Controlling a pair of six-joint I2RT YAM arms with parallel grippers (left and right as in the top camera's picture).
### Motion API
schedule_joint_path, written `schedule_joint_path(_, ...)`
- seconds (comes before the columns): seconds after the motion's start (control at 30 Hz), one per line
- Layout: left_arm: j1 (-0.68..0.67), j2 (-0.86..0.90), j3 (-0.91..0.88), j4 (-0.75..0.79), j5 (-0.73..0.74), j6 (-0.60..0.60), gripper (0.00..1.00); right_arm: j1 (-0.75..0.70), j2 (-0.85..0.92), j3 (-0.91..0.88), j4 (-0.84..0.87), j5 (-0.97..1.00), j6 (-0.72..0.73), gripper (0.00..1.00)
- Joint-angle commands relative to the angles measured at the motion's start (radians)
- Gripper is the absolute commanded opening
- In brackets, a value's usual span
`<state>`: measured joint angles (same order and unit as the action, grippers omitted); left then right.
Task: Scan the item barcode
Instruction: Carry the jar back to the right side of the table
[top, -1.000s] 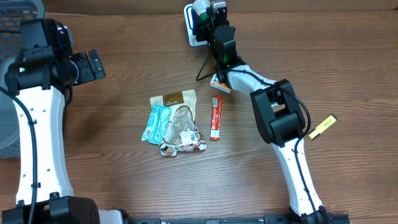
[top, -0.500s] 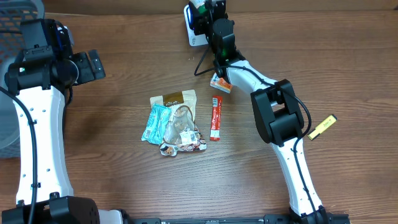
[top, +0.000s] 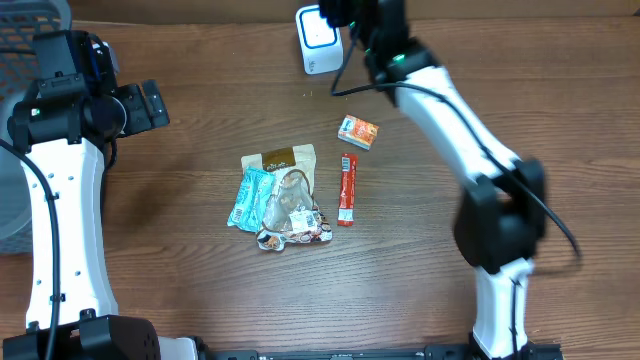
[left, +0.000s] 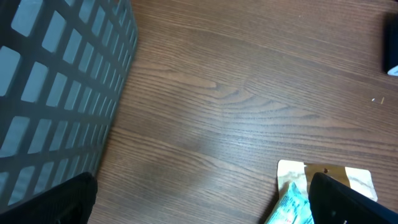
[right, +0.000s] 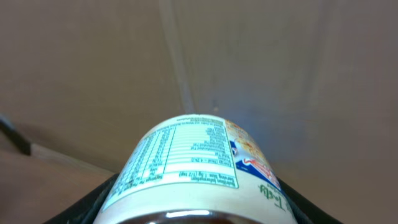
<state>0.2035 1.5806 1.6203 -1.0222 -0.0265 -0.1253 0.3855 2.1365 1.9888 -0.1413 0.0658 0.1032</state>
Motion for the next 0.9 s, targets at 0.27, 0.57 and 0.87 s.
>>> schedule_joint_path(0.27, -0.001, 0.008, 0.011, 0.002, 0.008, -0.013, 1.00, -0.082, -0.329, 0.038, -0.774, 0.000, 0.209, 0.04)
schedule_joint_path(0.57, -0.001, 0.008, 0.011, 0.002, 0.008, -0.013, 1.00, -0.244, -0.322, -0.109, -1.199, 0.003, 0.208, 0.04)
schedule_joint_path(0.87, -0.001, 0.008, 0.011, 0.002, 0.008, -0.013, 1.00, -0.371, -0.322, -0.486, -1.025, 0.006, 0.203, 0.07)
